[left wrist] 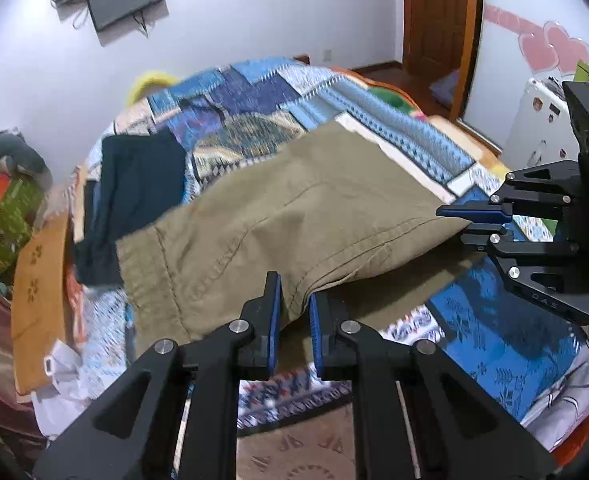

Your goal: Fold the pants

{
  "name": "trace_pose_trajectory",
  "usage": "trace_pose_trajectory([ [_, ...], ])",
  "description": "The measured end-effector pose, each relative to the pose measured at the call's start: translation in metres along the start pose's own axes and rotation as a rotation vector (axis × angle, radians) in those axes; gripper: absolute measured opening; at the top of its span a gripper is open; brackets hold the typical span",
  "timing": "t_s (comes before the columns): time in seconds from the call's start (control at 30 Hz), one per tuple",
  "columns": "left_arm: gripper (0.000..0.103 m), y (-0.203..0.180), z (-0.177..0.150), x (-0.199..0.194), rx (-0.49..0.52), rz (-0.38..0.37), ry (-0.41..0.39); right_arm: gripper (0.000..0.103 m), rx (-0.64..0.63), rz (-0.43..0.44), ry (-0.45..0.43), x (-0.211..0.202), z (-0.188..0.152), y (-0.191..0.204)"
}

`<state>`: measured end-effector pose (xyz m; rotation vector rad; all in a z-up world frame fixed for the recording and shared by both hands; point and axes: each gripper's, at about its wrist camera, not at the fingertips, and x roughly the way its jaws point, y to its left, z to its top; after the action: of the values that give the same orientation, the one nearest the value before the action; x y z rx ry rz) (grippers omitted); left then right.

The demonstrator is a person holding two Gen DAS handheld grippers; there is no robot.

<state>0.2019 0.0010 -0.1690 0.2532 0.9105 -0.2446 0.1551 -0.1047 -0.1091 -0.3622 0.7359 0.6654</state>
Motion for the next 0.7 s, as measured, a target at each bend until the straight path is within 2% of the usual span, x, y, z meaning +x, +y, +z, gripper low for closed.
trace_pose_trajectory([
  [0.17, 0.02, 0.003, -0.017, 0.002, -0.056, -0.032, 0.035, 0.008, 0.056, 0.015, 0.026, 0.005, -0.015, -0.001],
  [0.27, 0.024, 0.011, -0.025, 0.0, -0.103, -0.058, 0.053, 0.015, 0.088, 0.015, 0.041, 0.004, -0.022, -0.003],
  [0.4, 0.041, 0.028, -0.036, -0.009, -0.189, -0.093, 0.053, 0.018, 0.128, 0.014, 0.064, -0.002, -0.032, -0.009],
  [0.5, 0.046, 0.044, -0.044, -0.017, -0.244, -0.079, 0.041, 0.021, 0.162, 0.021, 0.069, -0.011, -0.038, -0.016],
  [0.6, 0.048, 0.063, -0.048, -0.026, -0.298, -0.051, 0.02, 0.024, 0.178, 0.011, 0.036, -0.028, -0.041, -0.02],
  [0.7, 0.055, 0.084, -0.049, -0.032, -0.348, -0.007, -0.001, 0.03, 0.2, -0.003, 0.002, -0.041, -0.038, -0.025],
])
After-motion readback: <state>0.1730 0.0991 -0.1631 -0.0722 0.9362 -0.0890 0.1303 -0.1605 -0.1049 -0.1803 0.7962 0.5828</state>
